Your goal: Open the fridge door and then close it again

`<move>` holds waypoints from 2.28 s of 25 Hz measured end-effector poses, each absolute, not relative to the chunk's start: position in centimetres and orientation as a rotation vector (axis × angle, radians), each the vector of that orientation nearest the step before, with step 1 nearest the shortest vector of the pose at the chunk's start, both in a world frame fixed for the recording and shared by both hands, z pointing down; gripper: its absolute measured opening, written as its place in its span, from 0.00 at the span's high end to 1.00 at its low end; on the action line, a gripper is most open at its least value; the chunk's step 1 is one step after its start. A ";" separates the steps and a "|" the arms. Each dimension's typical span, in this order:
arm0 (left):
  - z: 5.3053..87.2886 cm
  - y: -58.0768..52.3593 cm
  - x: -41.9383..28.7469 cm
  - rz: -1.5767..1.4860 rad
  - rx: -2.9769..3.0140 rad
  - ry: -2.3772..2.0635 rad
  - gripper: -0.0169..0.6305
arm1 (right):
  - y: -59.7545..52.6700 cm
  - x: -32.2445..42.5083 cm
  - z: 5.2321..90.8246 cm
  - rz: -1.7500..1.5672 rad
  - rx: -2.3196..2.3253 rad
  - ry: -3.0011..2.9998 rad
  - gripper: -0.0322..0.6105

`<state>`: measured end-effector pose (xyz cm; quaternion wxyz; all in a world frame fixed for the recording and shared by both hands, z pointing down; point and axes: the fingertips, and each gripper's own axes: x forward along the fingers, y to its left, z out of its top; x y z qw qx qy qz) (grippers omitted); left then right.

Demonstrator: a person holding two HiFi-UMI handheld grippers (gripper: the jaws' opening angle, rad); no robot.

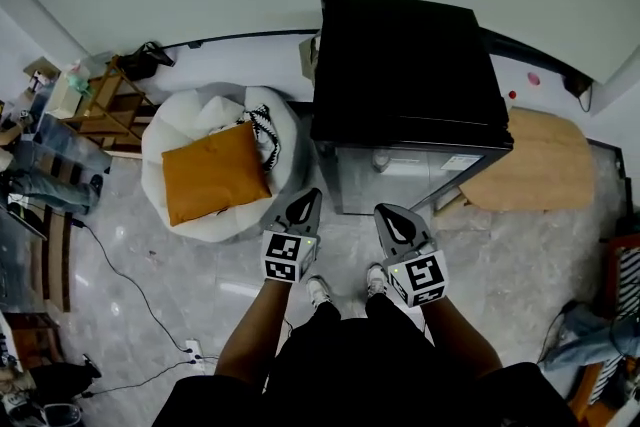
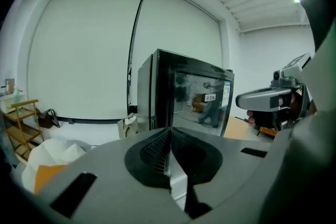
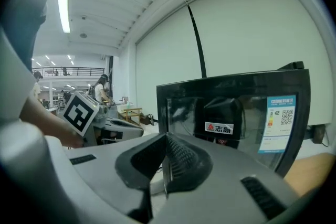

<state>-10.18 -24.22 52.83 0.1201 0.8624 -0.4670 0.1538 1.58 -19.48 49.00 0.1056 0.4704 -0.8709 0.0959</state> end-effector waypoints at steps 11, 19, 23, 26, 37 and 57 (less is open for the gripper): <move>55.7 -27.5 -10.3 0.606 2.590 -1.269 0.94 | -21.3 2.1 50.2 0.324 1.464 -2.442 0.92; 56.2 -29.0 -9.1 0.551 2.616 -1.125 0.77 | -21.6 1.5 50.9 0.349 1.476 -2.425 0.92; 56.9 -29.7 -8.9 0.556 2.604 -1.103 0.77 | -21.5 1.6 51.2 0.343 1.469 -2.416 0.92; 56.9 -29.9 -8.4 0.553 2.613 -1.084 0.77 | -21.2 1.5 51.0 0.344 1.468 -2.410 0.92; 56.5 -30.4 -7.7 0.547 2.655 -0.992 0.77 | -19.7 1.5 51.1 0.341 1.461 -2.396 0.92; 56.2 -25.7 -7.8 0.466 2.664 -0.997 0.81 | -17.2 2.4 51.9 0.359 1.489 -2.407 0.92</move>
